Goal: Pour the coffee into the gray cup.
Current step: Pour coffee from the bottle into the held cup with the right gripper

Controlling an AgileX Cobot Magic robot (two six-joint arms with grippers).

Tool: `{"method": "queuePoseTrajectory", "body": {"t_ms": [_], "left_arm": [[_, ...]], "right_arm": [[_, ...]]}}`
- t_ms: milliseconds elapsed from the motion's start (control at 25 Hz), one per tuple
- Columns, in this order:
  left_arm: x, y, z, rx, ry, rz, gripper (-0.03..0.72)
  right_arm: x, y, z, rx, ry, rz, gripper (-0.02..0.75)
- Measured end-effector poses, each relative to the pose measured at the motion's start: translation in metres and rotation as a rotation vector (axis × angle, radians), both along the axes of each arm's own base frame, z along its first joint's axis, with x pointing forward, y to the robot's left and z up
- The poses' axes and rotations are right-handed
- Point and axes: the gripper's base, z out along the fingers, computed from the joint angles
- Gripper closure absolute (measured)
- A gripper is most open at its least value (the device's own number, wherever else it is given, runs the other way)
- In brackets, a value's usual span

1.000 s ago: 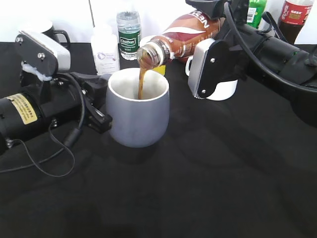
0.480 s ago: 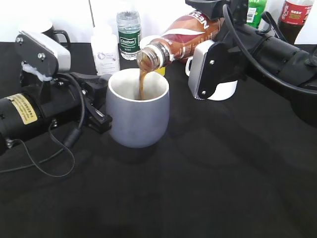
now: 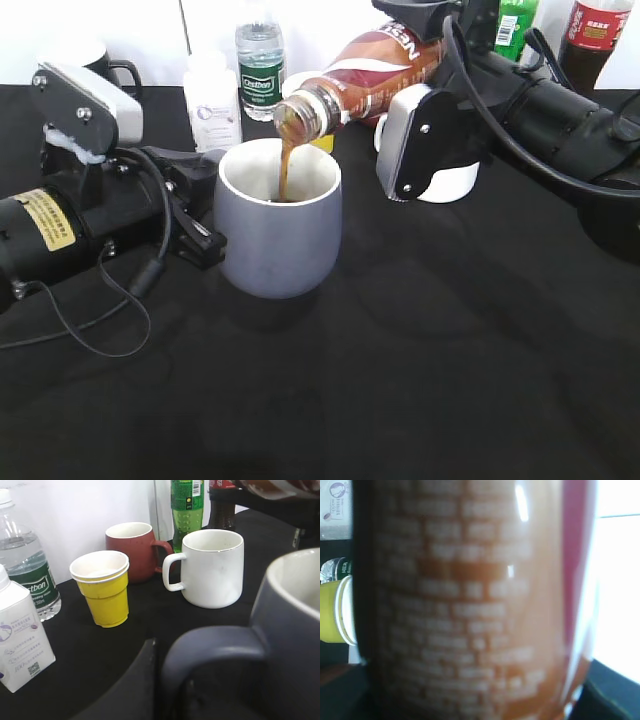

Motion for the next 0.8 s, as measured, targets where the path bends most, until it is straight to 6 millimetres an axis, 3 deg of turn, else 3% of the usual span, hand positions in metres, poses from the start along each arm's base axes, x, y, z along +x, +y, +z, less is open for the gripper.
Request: {"method": "queuePoseTrajectory", "body": {"t_ms": [440, 800], "left_arm": [[0.0, 0.0, 0.0, 0.0, 0.0, 0.0, 0.636], [0.0, 0.0, 0.0, 0.0, 0.0, 0.0, 0.635]], "right_arm": [[0.0, 0.0, 0.0001, -0.002, -0.003, 0.0, 0.204], [0.0, -0.0001, 0.0001, 0.215, 0.182, 0.035, 0.204]]}}
